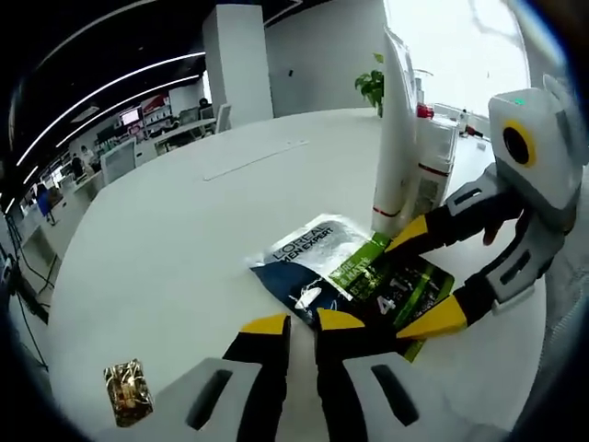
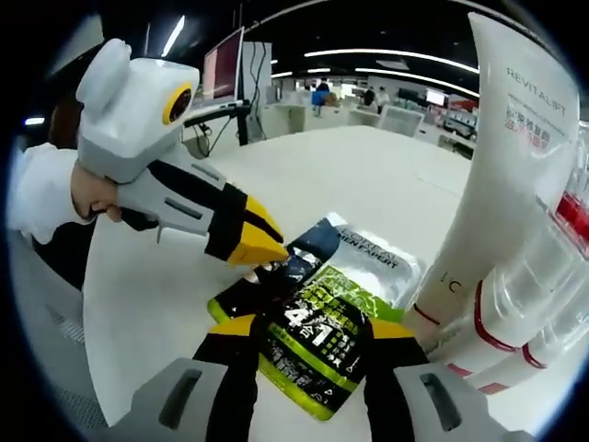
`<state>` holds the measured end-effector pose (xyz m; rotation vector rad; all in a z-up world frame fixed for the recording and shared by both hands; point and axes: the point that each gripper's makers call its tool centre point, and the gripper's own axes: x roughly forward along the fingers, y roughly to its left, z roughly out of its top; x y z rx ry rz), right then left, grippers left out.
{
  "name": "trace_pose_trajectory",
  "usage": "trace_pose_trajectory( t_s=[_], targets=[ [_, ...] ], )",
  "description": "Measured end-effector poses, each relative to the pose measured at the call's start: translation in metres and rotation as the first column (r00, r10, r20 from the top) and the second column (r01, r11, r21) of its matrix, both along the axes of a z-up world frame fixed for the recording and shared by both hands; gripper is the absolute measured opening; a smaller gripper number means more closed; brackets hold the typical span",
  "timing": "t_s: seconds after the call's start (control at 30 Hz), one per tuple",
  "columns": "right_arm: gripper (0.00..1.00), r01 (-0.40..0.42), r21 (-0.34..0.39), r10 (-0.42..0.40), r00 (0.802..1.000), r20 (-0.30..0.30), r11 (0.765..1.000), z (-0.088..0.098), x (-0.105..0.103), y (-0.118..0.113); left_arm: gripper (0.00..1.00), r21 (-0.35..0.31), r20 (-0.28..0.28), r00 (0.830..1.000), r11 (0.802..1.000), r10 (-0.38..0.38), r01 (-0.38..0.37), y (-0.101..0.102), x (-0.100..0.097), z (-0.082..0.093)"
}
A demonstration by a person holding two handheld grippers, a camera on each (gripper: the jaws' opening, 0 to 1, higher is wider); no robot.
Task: Arrange the skincare products in the storage area until every visible bottle or jar stands upright without overlapping.
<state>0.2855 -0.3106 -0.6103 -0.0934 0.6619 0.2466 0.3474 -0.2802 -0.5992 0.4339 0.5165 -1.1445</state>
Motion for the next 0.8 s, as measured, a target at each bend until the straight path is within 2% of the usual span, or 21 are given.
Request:
trace_pose_trajectory(
  t_s=[0.37, 0.6, 0.67, 0.77, 0.8],
  targets=[
    [0.49, -0.019, 0.000, 0.019, 1.000, 0.023, 1.000, 0.019, -0.009, 0.003, 0.12, -0.031, -0.036, 0.999, 1.000, -0.008, 0.006, 0.003, -0.013, 0.016],
    [0.54, -0.043, -0.026, 0.044, 0.998, 0.052, 0.999, 0.040, -0.017, 0.007, 0.16, -0.064, -0.028, 0.999, 0.998, -0.029, 0.028, 0.004, -0.022, 0.037],
    [0.55, -0.047, -0.030, 0.049, 0.997, 0.062, 0.998, 0.047, -0.019, 0.008, 0.18, -0.070, -0.057, 0.997, 0.997, -0.045, 0.041, 0.004, -0.027, 0.040],
    [0.57, -0.054, -0.025, 0.056, 0.995, 0.078, 0.998, 0.056, -0.023, 0.012, 0.20, -0.081, -0.057, 0.997, 0.995, -0.054, 0.050, 0.007, -0.033, 0.049],
    [0.58, -0.056, -0.026, 0.058, 0.995, 0.081, 0.998, 0.058, -0.023, 0.012, 0.22, -0.083, -0.072, 0.995, 0.995, -0.063, 0.057, 0.008, -0.036, 0.051]
  ],
)
